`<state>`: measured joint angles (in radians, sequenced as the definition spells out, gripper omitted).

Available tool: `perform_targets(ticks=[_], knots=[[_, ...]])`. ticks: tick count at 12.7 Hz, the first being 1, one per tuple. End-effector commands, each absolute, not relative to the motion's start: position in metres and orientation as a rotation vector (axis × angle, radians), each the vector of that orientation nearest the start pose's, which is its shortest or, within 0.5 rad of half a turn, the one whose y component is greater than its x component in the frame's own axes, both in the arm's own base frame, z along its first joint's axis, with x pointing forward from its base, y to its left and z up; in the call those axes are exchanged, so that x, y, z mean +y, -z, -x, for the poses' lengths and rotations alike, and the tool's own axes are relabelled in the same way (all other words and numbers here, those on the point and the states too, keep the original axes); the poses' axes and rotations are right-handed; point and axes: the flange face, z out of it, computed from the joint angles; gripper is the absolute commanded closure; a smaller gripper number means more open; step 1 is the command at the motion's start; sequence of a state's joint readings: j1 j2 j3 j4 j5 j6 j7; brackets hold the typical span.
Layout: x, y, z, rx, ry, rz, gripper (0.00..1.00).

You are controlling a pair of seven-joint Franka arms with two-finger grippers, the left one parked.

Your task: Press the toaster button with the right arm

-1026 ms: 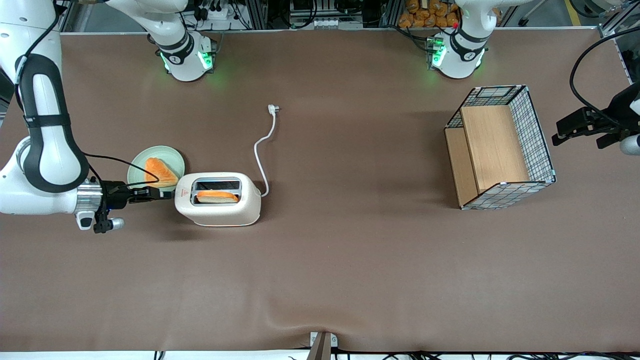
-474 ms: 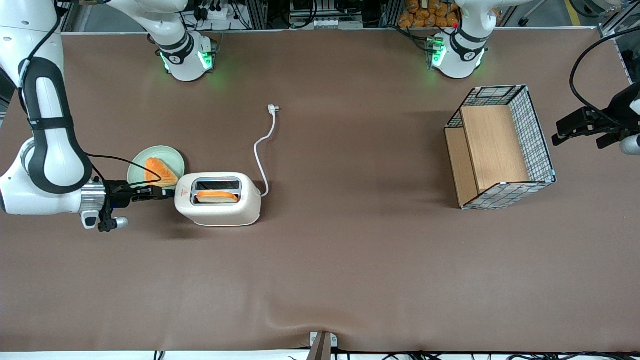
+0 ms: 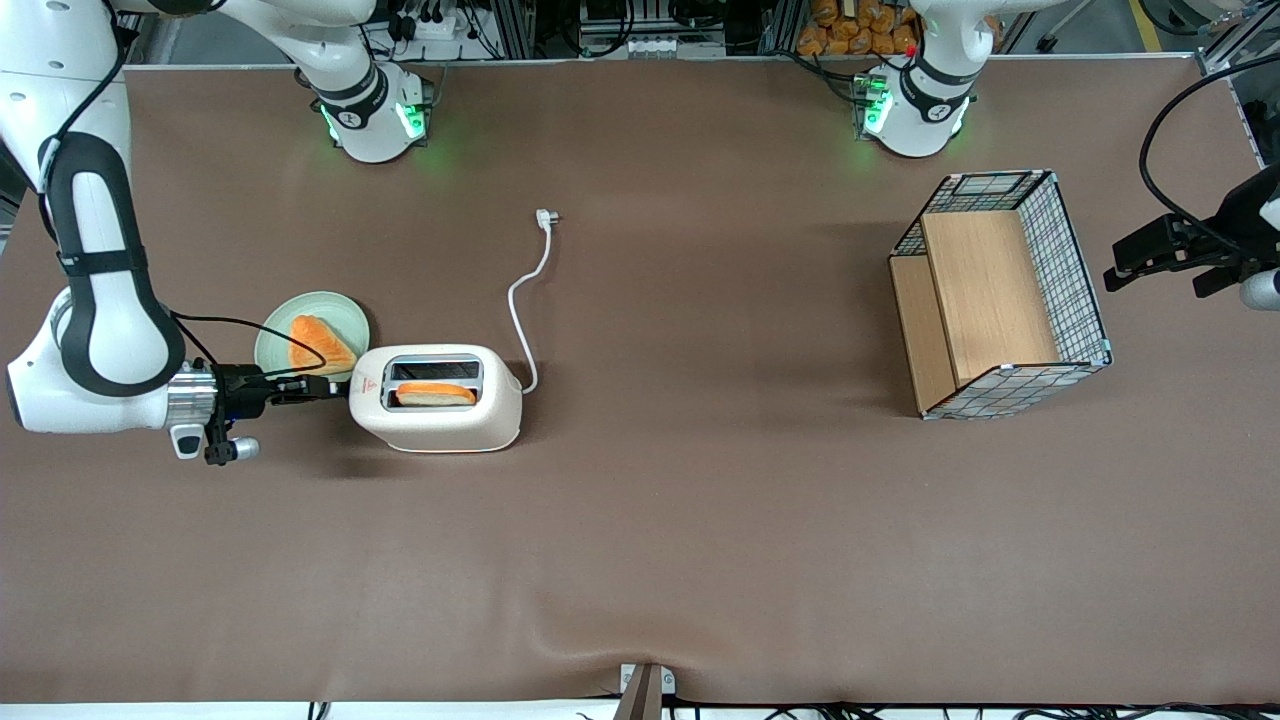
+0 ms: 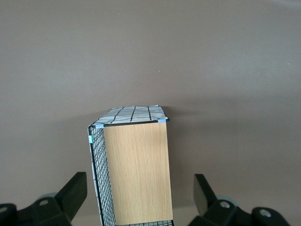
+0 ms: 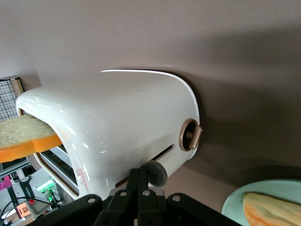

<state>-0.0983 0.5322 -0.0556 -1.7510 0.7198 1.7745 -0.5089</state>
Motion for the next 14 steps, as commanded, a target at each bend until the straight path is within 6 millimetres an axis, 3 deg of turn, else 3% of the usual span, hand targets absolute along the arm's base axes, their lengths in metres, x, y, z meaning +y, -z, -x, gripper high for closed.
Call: perform_targets(ticks=[1,14], knots=[[-0.039,-0.239,-0.612,-0.009,-0.3,2.308,1.0],[-0.051,-0.178,-0.603,-0.011,-0.312,2.269,1.0]])
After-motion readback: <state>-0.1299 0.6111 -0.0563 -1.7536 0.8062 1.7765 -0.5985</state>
